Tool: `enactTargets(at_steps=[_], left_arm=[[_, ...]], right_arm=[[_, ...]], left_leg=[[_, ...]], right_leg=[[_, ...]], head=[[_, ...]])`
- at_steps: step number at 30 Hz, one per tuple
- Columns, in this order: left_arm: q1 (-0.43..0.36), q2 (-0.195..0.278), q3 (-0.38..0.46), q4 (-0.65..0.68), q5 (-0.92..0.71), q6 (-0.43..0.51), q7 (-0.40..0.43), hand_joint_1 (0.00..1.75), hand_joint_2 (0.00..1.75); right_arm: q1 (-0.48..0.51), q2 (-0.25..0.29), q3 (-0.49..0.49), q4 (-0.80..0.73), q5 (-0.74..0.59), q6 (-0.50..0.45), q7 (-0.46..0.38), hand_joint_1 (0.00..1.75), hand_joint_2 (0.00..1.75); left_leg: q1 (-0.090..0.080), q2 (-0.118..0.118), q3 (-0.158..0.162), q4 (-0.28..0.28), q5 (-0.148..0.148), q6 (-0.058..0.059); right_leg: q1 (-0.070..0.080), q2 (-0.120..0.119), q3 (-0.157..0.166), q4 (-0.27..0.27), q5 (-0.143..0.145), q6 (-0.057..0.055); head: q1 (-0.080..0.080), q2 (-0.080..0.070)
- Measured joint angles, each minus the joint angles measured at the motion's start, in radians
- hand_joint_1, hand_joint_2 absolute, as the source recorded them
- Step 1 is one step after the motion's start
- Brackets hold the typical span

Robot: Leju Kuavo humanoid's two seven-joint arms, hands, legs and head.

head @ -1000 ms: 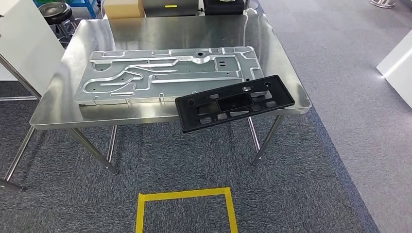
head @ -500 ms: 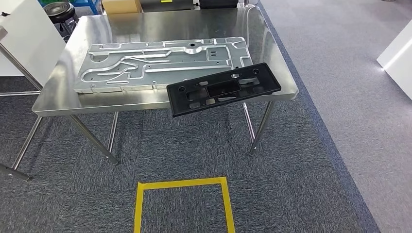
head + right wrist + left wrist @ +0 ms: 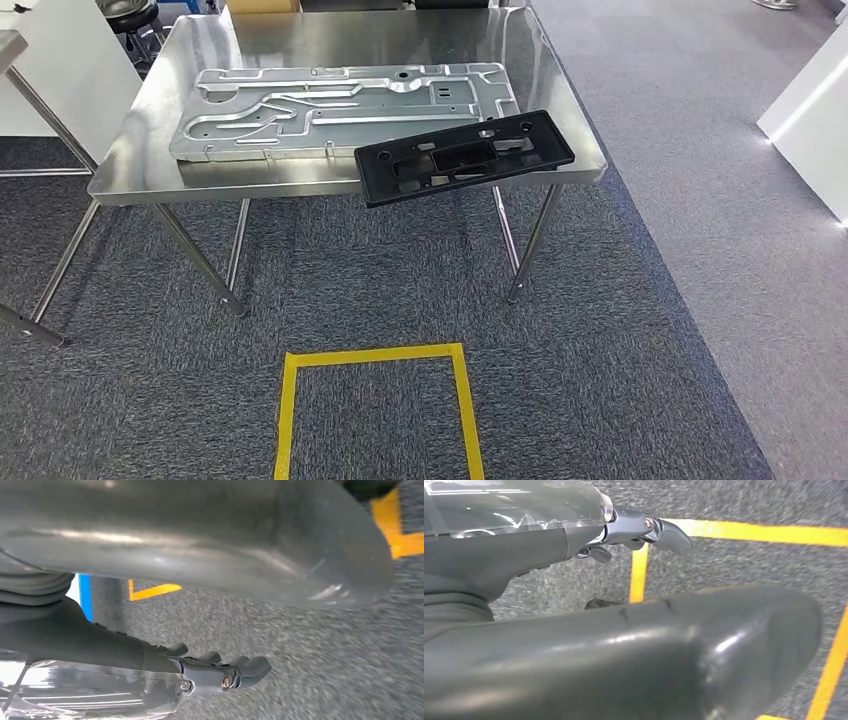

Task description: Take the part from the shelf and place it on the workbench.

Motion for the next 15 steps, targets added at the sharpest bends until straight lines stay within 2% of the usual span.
enactTargets(at_steps=[1,2,3,4,6,7,8,9,11,12,13,14,15], left_arm=[[0.000,-0.001,-0.001,0.000,-0.001,-0.001,0.000,0.00,0.00],[0.000,-0.002,-0.002,0.000,-0.003,-0.002,0.000,0.00,0.00],[0.000,-0.003,-0.003,0.000,-0.005,-0.003,-0.001,0.00,0.00],[0.000,-0.004,-0.004,0.000,-0.009,-0.004,-0.001,0.00,0.00],[0.001,-0.005,-0.006,0.000,-0.017,-0.006,-0.001,0.00,0.00],[0.002,-0.006,-0.007,0.000,-0.021,-0.006,-0.001,0.00,0.00],[0.004,-0.006,-0.009,0.000,-0.025,-0.007,0.000,0.00,0.00],[0.005,-0.006,-0.011,0.000,-0.028,-0.007,0.001,0.00,0.00],[0.006,-0.007,-0.016,0.000,-0.034,-0.009,0.003,0.00,0.00],[0.006,-0.007,-0.019,0.000,-0.036,-0.010,0.004,0.00,0.00],[0.005,-0.008,-0.021,0.000,-0.037,-0.011,0.005,0.00,0.00],[0.005,-0.008,-0.023,0.000,-0.038,-0.013,0.005,0.00,0.00],[0.003,-0.008,-0.024,0.000,-0.037,-0.014,0.005,0.00,0.00]], right_arm=[[-0.002,-0.001,0.001,0.004,0.000,0.009,0.006,0.00,0.00],[-0.005,-0.002,0.001,0.007,-0.001,0.021,0.014,0.00,0.00],[-0.007,-0.002,0.002,0.010,-0.003,0.037,0.024,0.00,0.00],[-0.009,-0.002,0.002,0.014,-0.005,0.053,0.035,0.00,0.00],[-0.009,-0.001,0.002,0.023,-0.013,0.087,0.055,0.00,0.00],[-0.010,0.001,0.001,0.027,-0.019,0.105,0.066,0.00,0.00],[-0.010,0.003,0.000,0.030,-0.026,0.124,0.077,0.00,0.00],[-0.010,0.005,-0.001,0.033,-0.032,0.142,0.087,0.00,0.00],[-0.010,0.009,-0.003,0.036,-0.038,0.169,0.099,0.00,0.00],[-0.010,0.011,-0.003,0.038,-0.037,0.178,0.103,0.00,0.00],[-0.010,0.012,-0.003,0.039,-0.036,0.185,0.105,0.00,0.00],[-0.010,0.014,-0.003,0.040,-0.034,0.191,0.106,0.00,0.00],[-0.010,0.014,-0.003,0.041,-0.031,0.194,0.107,0.00,0.00]], left_leg=[[0.000,0.000,-0.014,0.010,0.005,-0.004],[-0.001,0.000,-0.026,0.019,0.010,-0.009],[-0.002,0.000,-0.034,0.026,0.015,-0.015],[-0.002,0.000,-0.039,0.029,0.021,-0.022],[0.001,-0.001,-0.043,0.032,0.031,-0.036],[0.003,-0.003,-0.049,0.040,0.020,-0.042],[0.004,-0.005,-0.059,0.064,-0.010,-0.047],[0.006,-0.007,-0.074,0.106,-0.055,-0.051],[0.008,-0.008,-0.104,0.228,-0.151,-0.057],[0.009,-0.008,-0.109,0.280,-0.172,-0.060],[0.009,-0.008,-0.101,0.306,-0.168,-0.061],[0.009,-0.008,-0.077,0.297,-0.144,-0.060],[0.009,-0.008,-0.038,0.255,-0.115,-0.058]], right_leg=[[-0.001,0.000,0.056,-0.075,0.013,-0.001],[0.000,0.001,0.104,-0.145,0.013,-0.005],[0.002,0.002,0.135,-0.196,0.006,-0.010],[0.006,0.002,0.147,-0.222,-0.001,-0.017],[0.007,0.001,0.138,-0.228,0.008,-0.034],[0.006,-0.001,0.130,-0.229,0.018,-0.043],[0.005,-0.003,0.120,-0.231,0.029,-0.052],[0.005,-0.005,0.108,-0.232,0.040,-0.059],[0.008,-0.006,0.079,-0.230,0.062,-0.065],[0.009,-0.006,0.062,-0.228,0.073,-0.065],[0.010,-0.006,0.045,-0.224,0.084,-0.064],[0.011,-0.006,0.029,-0.220,0.093,-0.062],[0.011,-0.005,0.012,-0.214,0.102,-0.059]], head=[[0.000,0.000],[0.000,0.000],[0.000,0.000],[0.000,0.000],[0.000,0.000],[0.000,0.000],[0.000,0.000],[0.000,0.000],[0.000,0.000],[0.000,0.000],[0.000,0.000],[0.000,0.000],[0.000,0.000]])
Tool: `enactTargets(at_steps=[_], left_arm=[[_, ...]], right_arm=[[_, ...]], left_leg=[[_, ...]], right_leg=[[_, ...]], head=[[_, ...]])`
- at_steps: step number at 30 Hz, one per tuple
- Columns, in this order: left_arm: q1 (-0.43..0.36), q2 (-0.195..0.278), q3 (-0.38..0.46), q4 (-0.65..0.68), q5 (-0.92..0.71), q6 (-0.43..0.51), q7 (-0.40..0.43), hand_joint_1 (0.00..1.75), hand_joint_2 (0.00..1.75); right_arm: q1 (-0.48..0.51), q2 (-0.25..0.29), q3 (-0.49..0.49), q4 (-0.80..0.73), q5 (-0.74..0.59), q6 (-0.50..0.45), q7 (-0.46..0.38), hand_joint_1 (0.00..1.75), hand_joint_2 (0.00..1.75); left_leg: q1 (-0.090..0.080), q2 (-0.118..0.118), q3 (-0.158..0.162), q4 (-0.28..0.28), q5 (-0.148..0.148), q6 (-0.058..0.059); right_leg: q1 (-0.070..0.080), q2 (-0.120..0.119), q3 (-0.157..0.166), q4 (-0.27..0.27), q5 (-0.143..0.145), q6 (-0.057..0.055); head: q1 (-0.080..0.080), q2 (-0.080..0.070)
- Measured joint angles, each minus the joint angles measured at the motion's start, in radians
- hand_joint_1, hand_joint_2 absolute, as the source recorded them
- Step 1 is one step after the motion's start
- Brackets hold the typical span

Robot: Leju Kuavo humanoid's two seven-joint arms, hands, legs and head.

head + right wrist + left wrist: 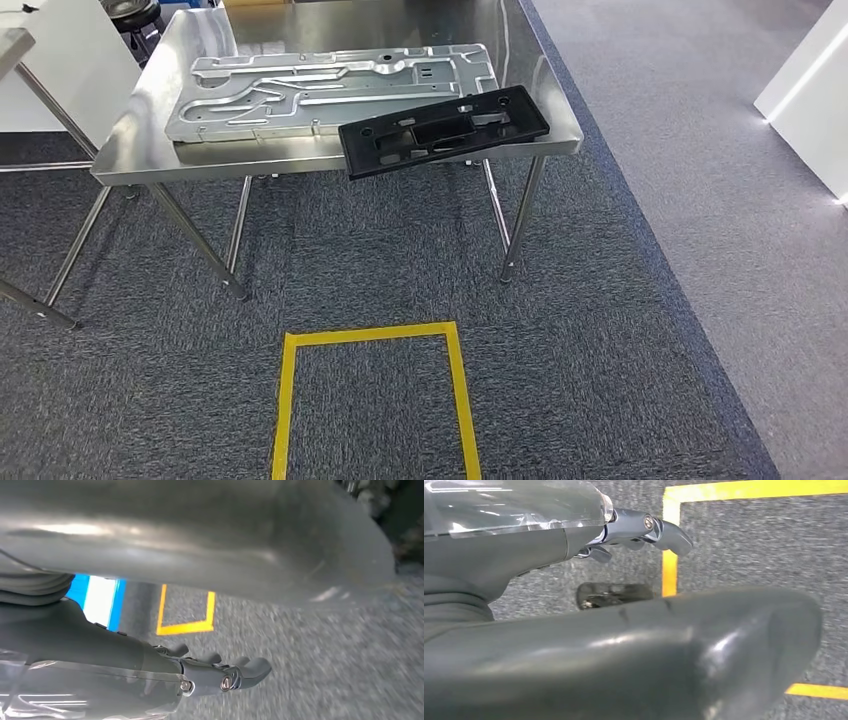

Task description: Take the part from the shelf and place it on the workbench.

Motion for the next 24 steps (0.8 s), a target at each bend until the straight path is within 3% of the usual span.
enactTargets(at_steps=[2,4,6,7,8,9,11,12,13,14,16,18,19,21,23,24], left_arm=[[-0.005,0.000,-0.002,0.000,0.001,-0.001,0.000,0.00,0.00],[-0.009,0.000,-0.003,0.000,0.001,-0.002,0.000,0.00,0.00],[-0.009,-0.002,-0.004,0.000,0.000,-0.002,0.001,0.00,0.00],[-0.009,-0.003,-0.004,0.000,0.000,-0.002,0.001,0.00,0.00],[-0.008,-0.004,-0.004,0.001,0.000,-0.002,0.001,0.00,0.00],[-0.009,-0.005,-0.004,0.001,0.000,-0.001,0.002,0.00,0.00],[-0.009,-0.006,-0.004,0.001,0.001,0.000,0.004,0.00,0.00],[-0.008,-0.006,-0.004,0.001,0.002,0.001,0.007,0.00,0.00],[-0.008,-0.006,-0.004,0.001,0.004,0.001,0.011,0.00,0.00],[-0.008,-0.006,-0.004,0.001,0.005,0.002,0.017,0.00,0.00],[-0.008,-0.006,-0.003,0.001,0.009,0.005,0.030,0.00,0.00],[-0.008,-0.008,-0.003,0.002,0.015,0.006,0.043,0.00,0.00],[-0.009,-0.008,-0.002,0.002,0.017,0.007,0.049,0.00,0.00],[-0.009,-0.009,-0.001,0.003,0.021,0.008,0.055,0.00,0.00],[-0.010,-0.008,0.001,0.003,0.022,0.010,0.058,0.00,0.00],[-0.009,-0.008,0.002,0.003,0.022,0.011,0.060,0.00,0.00]], right_arm=[[-0.002,0.001,0.000,0.001,0.005,0.005,-0.004,0.00,0.00],[-0.004,0.001,0.000,0.001,0.008,0.006,-0.014,0.00,0.00],[-0.003,0.001,-0.001,0.001,0.009,0.009,-0.027,0.00,0.00],[-0.003,0.001,-0.001,0.001,0.009,0.012,-0.032,0.00,0.00],[-0.002,0.001,-0.002,0.001,0.009,0.015,-0.036,0.00,0.00],[-0.002,0.000,-0.003,0.001,0.009,0.017,-0.039,0.00,0.00],[-0.003,0.000,-0.005,0.001,0.009,0.021,-0.045,0.00,0.00],[-0.002,0.001,-0.006,0.002,0.009,0.022,-0.048,0.00,0.00],[-0.002,0.001,-0.006,0.002,0.009,0.022,-0.050,0.00,0.00],[-0.002,0.001,-0.007,0.003,0.009,0.023,-0.052,0.00,0.00],[-0.003,-0.001,-0.008,0.003,0.009,0.024,-0.057,0.00,0.00],[-0.005,-0.005,-0.009,0.003,0.009,0.027,-0.060,0.00,0.00],[-0.007,-0.007,-0.010,0.004,0.009,0.029,-0.059,0.00,0.00],[-0.008,-0.008,-0.013,0.004,0.009,0.035,-0.055,0.00,0.00],[-0.008,-0.008,-0.016,0.004,0.010,0.038,-0.050,0.00,0.87],[-0.008,-0.008,-0.016,0.005,0.011,0.038,-0.047,0.00,1.31]], left_leg=[[-0.002,-0.001,0.109,-0.147,0.020,0.010],[-0.007,-0.002,0.170,-0.249,0.002,0.021],[-0.009,-0.001,0.165,-0.264,0.006,0.035],[-0.009,0.002,0.158,-0.264,0.016,0.043],[-0.008,0.004,0.149,-0.266,0.027,0.052],[-0.007,0.006,0.137,-0.267,0.039,0.059],[-0.009,0.007,0.108,-0.266,0.059,0.066],[-0.011,0.007,0.094,-0.266,0.069,0.066],[-0.012,0.007,0.079,-0.265,0.078,0.065],[-0.014,0.008,0.065,-0.263,0.087,0.064],[-0.016,0.009,0.044,-0.259,0.104,0.060],[-0.019,0.009,0.031,-0.252,0.115,0.054],[-0.019,0.010,0.026,-0.248,0.120,0.049],[-0.020,0.013,0.020,-0.246,0.130,0.037],[-0.019,0.009,0.008,-0.225,0.115,0.026],[-0.017,0.006,-0.007,-0.190,0.088,0.020]], right_leg=[[0.001,0.001,-0.026,0.013,0.015,0.009],[0.003,0.000,-0.038,0.020,0.031,0.021],[0.002,-0.001,-0.042,0.019,0.047,0.035],[0.000,0.000,-0.046,0.024,0.040,0.040],[-0.002,0.001,-0.054,0.044,0.014,0.045],[-0.004,0.003,-0.066,0.081,-0.031,0.048],[-0.005,0.004,-0.096,0.201,-0.132,0.054],[-0.005,0.004,-0.106,0.258,-0.154,0.056],[-0.005,0.004,-0.105,0.295,-0.148,0.057],[-0.005,0.004,-0.090,0.301,-0.122,0.057],[-0.003,0.004,-0.007,0.210,-0.066,0.047],[0.004,0.003,0.099,0.058,-0.071,0.032],[0.007,0.002,0.131,0.004,-0.086,0.025],[0.008,0.002,0.147,-0.037,-0.099,0.015],[0.003,0.000,0.141,-0.045,-0.088,0.004],[0.000,-0.001,0.137,-0.047,-0.081,-0.001]], head=[[0.000,0.000],[0.000,0.000],[0.000,0.000],[0.000,0.000],[0.000,0.000],[0.000,0.000],[0.000,0.000],[0.000,0.000],[0.000,0.000],[0.000,0.000],[0.000,0.000],[0.000,0.000],[0.000,0.000],[0.000,0.000],[0.000,0.000],[0.000,0.000]])
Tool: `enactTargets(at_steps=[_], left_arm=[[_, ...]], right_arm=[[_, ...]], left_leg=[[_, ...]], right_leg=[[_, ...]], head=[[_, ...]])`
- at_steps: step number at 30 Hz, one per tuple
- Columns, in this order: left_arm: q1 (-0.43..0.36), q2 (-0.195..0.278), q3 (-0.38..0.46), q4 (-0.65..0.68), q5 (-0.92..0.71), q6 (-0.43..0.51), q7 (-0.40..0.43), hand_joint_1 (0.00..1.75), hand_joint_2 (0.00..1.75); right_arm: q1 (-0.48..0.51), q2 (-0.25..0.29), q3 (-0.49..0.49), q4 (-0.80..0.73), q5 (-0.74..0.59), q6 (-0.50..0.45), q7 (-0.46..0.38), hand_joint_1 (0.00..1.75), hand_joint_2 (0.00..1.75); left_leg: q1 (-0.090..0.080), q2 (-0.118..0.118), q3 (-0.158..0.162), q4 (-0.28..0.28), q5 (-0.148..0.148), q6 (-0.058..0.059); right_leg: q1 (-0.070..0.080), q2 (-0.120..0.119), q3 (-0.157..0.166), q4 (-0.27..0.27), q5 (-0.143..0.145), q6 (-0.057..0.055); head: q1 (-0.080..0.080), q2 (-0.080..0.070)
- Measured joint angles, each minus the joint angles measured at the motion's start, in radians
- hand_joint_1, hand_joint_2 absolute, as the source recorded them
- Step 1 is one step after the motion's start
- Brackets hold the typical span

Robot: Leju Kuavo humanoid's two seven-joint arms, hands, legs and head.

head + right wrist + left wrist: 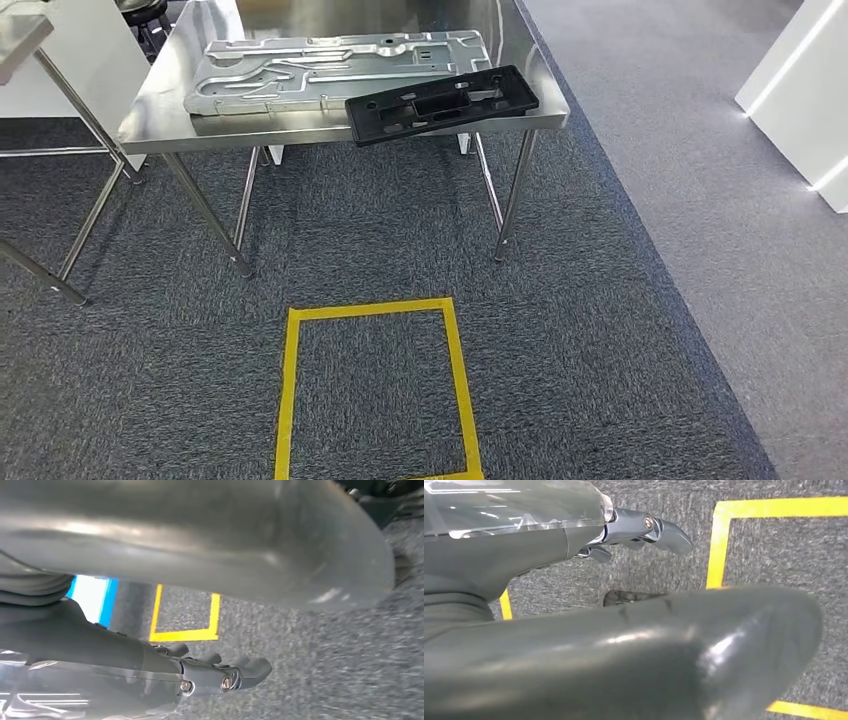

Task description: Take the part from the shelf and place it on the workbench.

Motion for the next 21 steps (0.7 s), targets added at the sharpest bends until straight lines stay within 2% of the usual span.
enactTargets(at_steps=[1,3,4,5,6,7,8,9,10,12,18,21], left_arm=[[0.001,0.000,0.001,0.000,0.000,0.001,0.003,0.00,0.00],[0.002,0.000,0.004,0.000,0.002,0.004,0.010,0.00,0.00],[0.003,0.000,0.005,0.000,0.004,0.004,0.014,0.00,0.00],[0.004,0.000,0.006,0.000,0.005,0.005,0.017,0.00,0.00],[0.004,0.000,0.007,0.000,0.005,0.005,0.019,0.00,0.00],[0.003,0.000,0.008,0.000,0.005,0.005,0.020,0.00,0.00],[0.002,0.000,0.009,0.001,0.005,0.004,0.021,0.00,0.00],[0.002,-0.001,0.010,0.001,0.005,0.004,0.021,0.00,0.00],[0.002,-0.001,0.011,0.002,0.005,0.004,0.022,0.00,0.00],[0.002,-0.001,0.012,0.003,0.006,0.003,0.023,0.00,0.00],[0.000,-0.001,0.018,0.003,0.006,0.004,0.024,0.00,0.00],[0.000,-0.001,0.019,0.003,0.006,0.004,0.024,0.00,1.31]], right_arm=[[0.000,0.000,0.000,0.000,0.001,-0.001,0.003,0.00,1.75],[0.001,0.000,-0.001,0.000,0.005,-0.004,0.011,0.00,1.75],[0.001,0.000,-0.001,0.000,0.008,-0.009,0.019,0.00,1.75],[0.001,0.000,-0.001,0.000,0.011,-0.013,0.027,0.00,1.75],[0.001,0.000,-0.001,0.000,0.013,-0.018,0.035,0.00,1.75],[0.000,0.000,-0.001,0.001,0.015,-0.021,0.041,0.00,1.75],[0.000,-0.001,-0.001,0.001,0.015,-0.023,0.044,0.00,1.75],[-0.001,-0.002,-0.001,0.001,0.015,-0.024,0.046,0.00,1.75],[-0.001,-0.003,-0.001,0.001,0.015,-0.026,0.048,0.00,1.75],[-0.002,-0.004,-0.001,0.001,0.015,-0.030,0.050,0.00,1.75],[-0.003,-0.004,-0.004,0.001,0.015,-0.033,0.051,0.00,1.75],[-0.002,-0.004,-0.006,0.001,0.015,-0.033,0.053,0.00,1.75]], left_leg=[[0.004,-0.003,-0.022,0.056,-0.039,-0.006],[0.011,-0.005,-0.069,0.187,-0.109,-0.016],[0.015,-0.005,-0.077,0.224,-0.120,-0.022],[0.020,-0.005,-0.068,0.222,-0.110,-0.029],[0.027,-0.005,-0.039,0.179,-0.084,-0.037],[0.034,-0.005,0.002,0.107,-0.056,-0.047],[0.038,-0.008,0.037,0.042,-0.039,-0.051],[0.040,-0.010,0.060,-0.004,-0.030,-0.046],[0.040,-0.012,0.069,-0.026,-0.029,-0.041],[0.036,-0.014,0.064,-0.023,-0.028,-0.023],[0.028,-0.015,0.059,-0.023,-0.024,-0.014],[0.026,-0.015,0.058,-0.023,-0.023,-0.011]], right_leg=[[0.000,-0.002,-0.005,0.000,0.005,-0.003],[0.001,-0.003,-0.019,0.006,0.011,-0.007],[0.002,-0.003,-0.026,0.010,0.014,-0.007],[0.001,-0.002,-0.032,0.017,0.014,-0.007],[-0.001,-0.001,-0.038,0.026,0.013,-0.005],[-0.003,0.000,-0.044,0.038,0.010,-0.001],[-0.003,0.002,-0.052,0.051,0.005,0.004],[-0.002,0.004,-0.059,0.062,0.001,0.009],[0.001,0.005,-0.066,0.070,-0.001,0.014],[0.003,0.007,-0.073,0.074,0.001,0.022],[-0.004,0.007,-0.075,0.067,0.009,0.034],[-0.005,0.008,-0.076,0.066,0.011,0.038]], head=[[0.000,0.000],[0.000,0.000],[0.000,0.000],[0.000,0.000],[0.000,0.000],[0.000,0.000],[0.000,0.000],[0.000,0.000],[0.000,0.000],[0.000,0.000],[0.000,0.000],[0.000,0.000]])
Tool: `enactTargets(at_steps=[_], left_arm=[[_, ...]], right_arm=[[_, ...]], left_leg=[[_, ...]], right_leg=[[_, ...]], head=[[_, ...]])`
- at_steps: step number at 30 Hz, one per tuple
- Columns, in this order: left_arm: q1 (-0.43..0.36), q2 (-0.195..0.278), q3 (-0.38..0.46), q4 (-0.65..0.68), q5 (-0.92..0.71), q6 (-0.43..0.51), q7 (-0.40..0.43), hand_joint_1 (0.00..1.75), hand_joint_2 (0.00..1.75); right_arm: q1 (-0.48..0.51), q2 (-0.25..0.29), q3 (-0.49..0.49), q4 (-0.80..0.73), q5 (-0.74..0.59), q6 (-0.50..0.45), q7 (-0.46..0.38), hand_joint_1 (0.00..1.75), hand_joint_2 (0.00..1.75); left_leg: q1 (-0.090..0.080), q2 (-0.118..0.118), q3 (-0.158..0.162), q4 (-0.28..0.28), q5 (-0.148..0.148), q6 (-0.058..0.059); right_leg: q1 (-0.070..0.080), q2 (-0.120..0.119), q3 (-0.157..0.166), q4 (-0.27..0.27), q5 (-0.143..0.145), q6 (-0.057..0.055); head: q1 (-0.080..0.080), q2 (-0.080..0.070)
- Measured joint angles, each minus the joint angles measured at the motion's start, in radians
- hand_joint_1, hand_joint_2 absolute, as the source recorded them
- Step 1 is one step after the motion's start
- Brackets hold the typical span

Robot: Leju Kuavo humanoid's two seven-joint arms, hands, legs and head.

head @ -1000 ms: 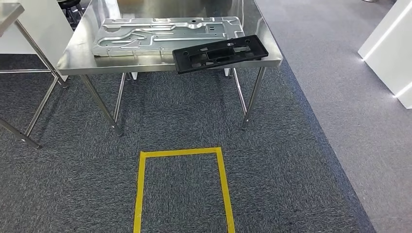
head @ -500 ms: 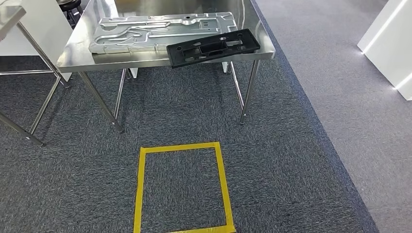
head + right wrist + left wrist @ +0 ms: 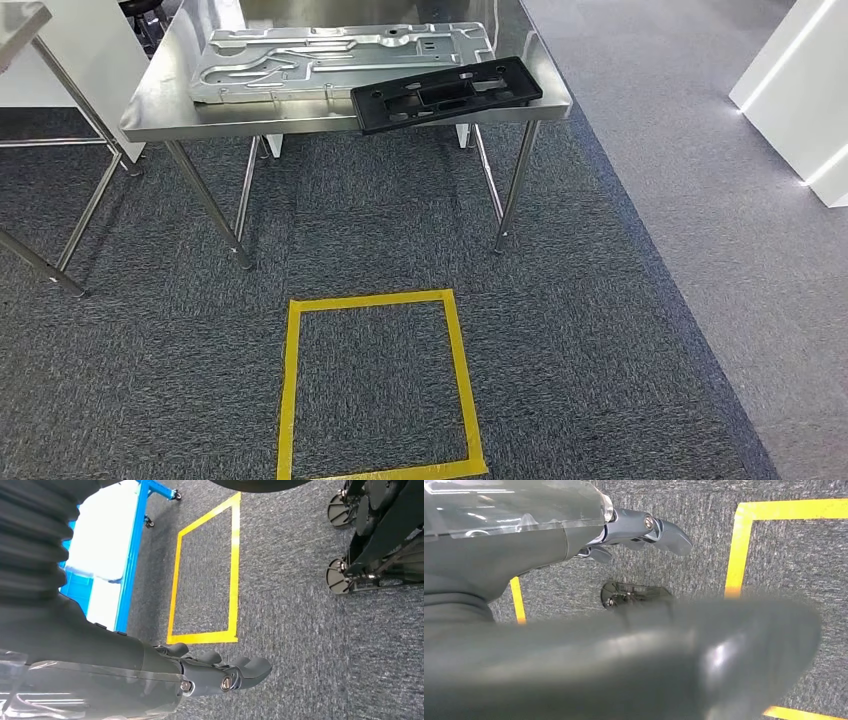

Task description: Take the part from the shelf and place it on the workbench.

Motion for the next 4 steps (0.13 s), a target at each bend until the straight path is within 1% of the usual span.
enactTargets(at_steps=[1,4], left_arm=[[0.000,0.000,0.000,0.000,0.000,0.000,0.000,0.00,1.75],[0.000,0.000,0.001,0.000,0.001,0.002,0.001,0.00,1.75]], right_arm=[[0.000,0.000,0.000,0.000,0.000,0.000,0.001,0.00,1.31],[0.000,0.000,-0.001,0.000,0.000,-0.002,-0.001,0.00,0.00]], left_leg=[[-0.001,0.000,0.000,0.000,0.000,0.001],[-0.002,0.000,-0.001,0.000,0.001,0.001]], right_leg=[[0.000,0.000,0.000,0.000,0.000,0.001],[0.000,0.000,-0.001,0.000,0.001,0.002]], head=[[0.000,0.000],[0.000,0.000]])
